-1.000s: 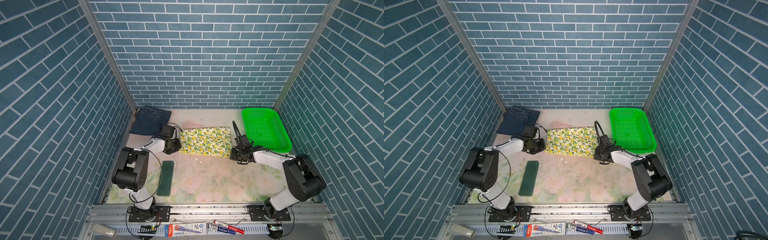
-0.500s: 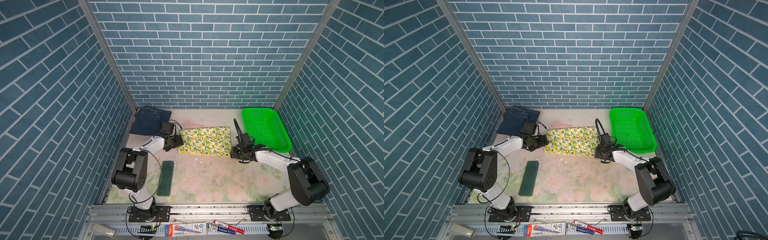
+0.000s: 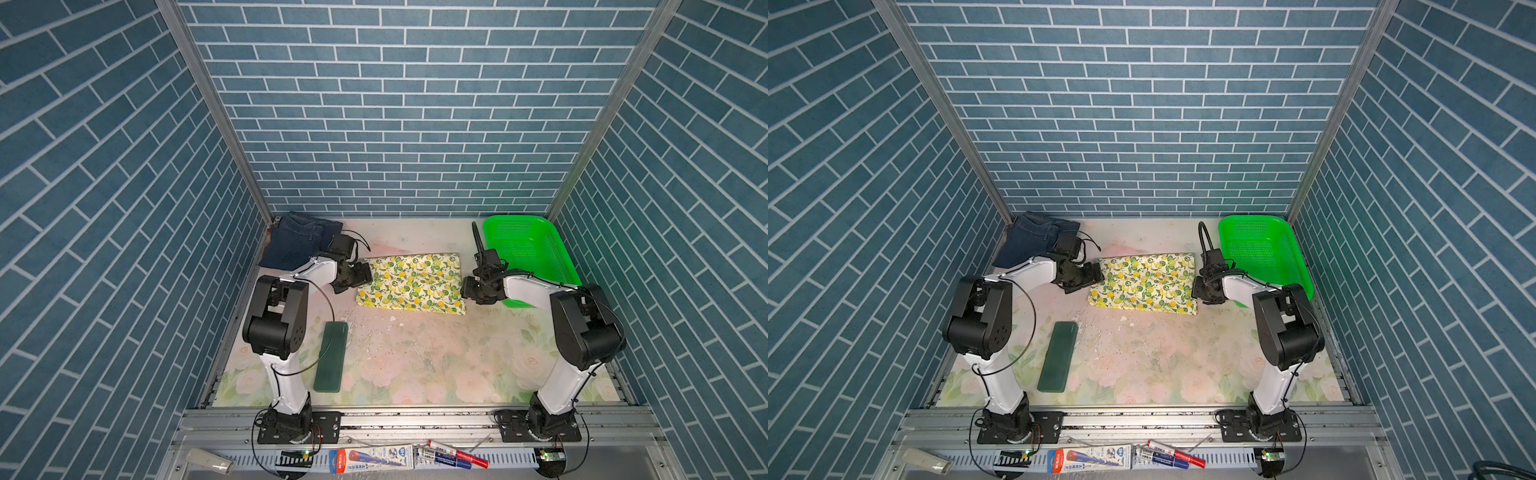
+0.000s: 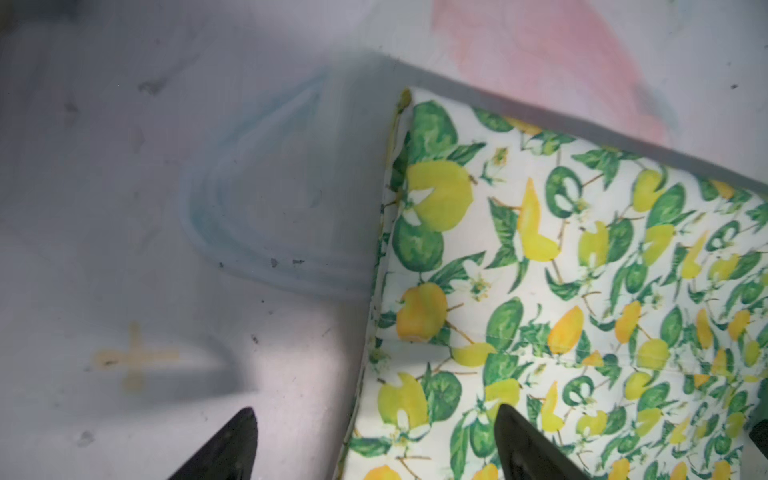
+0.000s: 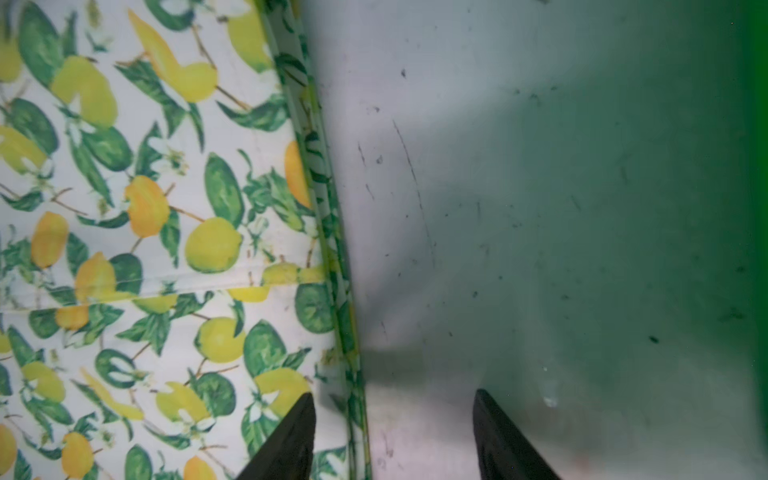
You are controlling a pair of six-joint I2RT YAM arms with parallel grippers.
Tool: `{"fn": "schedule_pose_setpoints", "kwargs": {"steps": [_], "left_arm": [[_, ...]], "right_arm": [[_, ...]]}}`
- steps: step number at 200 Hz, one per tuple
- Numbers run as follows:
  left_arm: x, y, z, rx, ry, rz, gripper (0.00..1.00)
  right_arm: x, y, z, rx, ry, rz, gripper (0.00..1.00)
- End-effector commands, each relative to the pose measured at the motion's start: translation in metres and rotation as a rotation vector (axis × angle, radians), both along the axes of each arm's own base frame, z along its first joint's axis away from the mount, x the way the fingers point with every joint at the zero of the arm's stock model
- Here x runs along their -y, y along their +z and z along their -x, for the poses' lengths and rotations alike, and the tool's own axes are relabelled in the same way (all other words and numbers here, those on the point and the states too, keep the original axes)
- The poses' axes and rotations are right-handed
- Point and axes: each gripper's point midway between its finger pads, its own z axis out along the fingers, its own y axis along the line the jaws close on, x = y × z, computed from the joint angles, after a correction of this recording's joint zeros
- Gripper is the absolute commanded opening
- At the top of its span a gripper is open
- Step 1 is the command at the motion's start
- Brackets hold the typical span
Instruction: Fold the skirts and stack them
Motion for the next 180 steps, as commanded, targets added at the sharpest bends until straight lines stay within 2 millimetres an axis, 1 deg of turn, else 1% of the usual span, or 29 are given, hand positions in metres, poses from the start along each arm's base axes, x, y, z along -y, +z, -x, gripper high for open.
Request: {"fn": "schedule_pose_setpoints", "kwargs": {"steps": [1,42,63,82,100,118,140,156,171,180], "left_arm": [[-0.001,-0.007,0.004,-0.046,-0.019,-0.006,0.87],[0.002,-0.017,0.002,-0.069,-0.033,-0.003,0.81],[0.005,-0.022,0.005,-0.093,-0.053,-0.014,0.76],[0.009,-0.031,0.010,-0.121,-0.075,-0.033,0.74],[0.010,-0.042,0.018,-0.158,-0.095,-0.060,0.70],[0.012,-0.052,0.022,-0.185,-0.099,-0.062,0.63],[0.017,-0.057,0.022,-0.191,-0.106,-0.064,0.60],[0.021,-0.059,0.021,-0.196,-0.115,-0.063,0.51],[0.026,-0.062,0.020,-0.199,-0.122,-0.057,0.45],[0.029,-0.063,0.020,-0.202,-0.127,-0.053,0.38]], "right_arm": [[-0.009,-0.001,-0.013,0.006,0.033,-0.030,0.59],[-0.014,-0.017,-0.018,-0.017,0.035,-0.040,0.55],[-0.019,-0.023,-0.020,-0.025,0.029,-0.066,0.52],[-0.022,-0.027,-0.021,-0.032,0.025,-0.088,0.50],[-0.025,-0.026,-0.023,-0.031,0.029,-0.102,0.49],[-0.028,-0.022,-0.025,-0.024,0.035,-0.116,0.49],[-0.030,-0.017,-0.028,-0.011,0.037,-0.123,0.48],[-0.031,-0.014,-0.028,-0.008,0.037,-0.130,0.48],[-0.032,-0.014,-0.026,-0.012,0.038,-0.138,0.48],[-0.032,-0.014,-0.025,-0.011,0.037,-0.141,0.48]]}}
